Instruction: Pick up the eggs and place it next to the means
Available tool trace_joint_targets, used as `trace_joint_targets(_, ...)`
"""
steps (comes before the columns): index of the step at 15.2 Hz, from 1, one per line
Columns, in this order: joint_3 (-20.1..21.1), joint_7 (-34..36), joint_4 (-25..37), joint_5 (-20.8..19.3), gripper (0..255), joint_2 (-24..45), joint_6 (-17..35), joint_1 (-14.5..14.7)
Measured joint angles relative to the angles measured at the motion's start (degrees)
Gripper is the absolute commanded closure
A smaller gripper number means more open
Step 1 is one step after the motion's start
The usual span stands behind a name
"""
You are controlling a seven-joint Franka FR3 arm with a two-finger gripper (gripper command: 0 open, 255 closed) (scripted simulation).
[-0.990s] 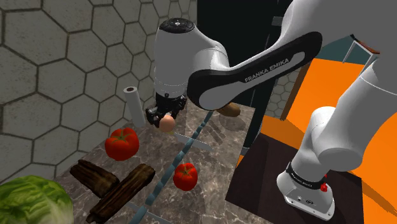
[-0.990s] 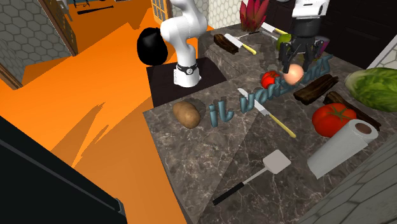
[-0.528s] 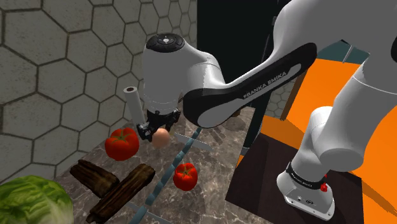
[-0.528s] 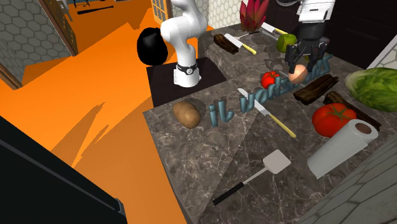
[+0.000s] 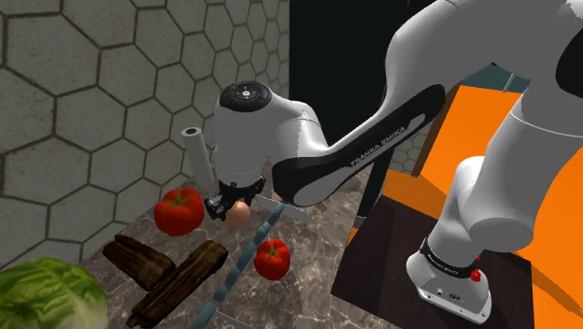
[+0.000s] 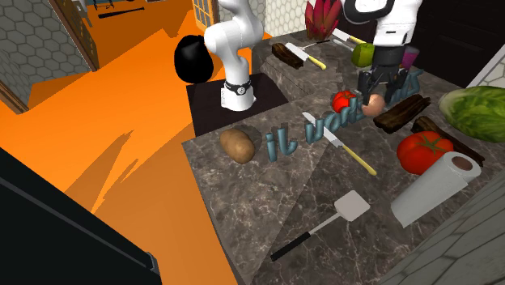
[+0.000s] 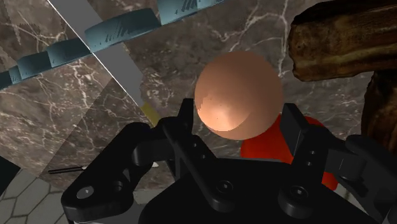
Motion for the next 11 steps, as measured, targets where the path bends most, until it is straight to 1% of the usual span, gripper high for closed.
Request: trace_joint_targets(11, -0.31, 5.77, -3.33, -6.26, 255, 4.83, 6.77, -0.14)
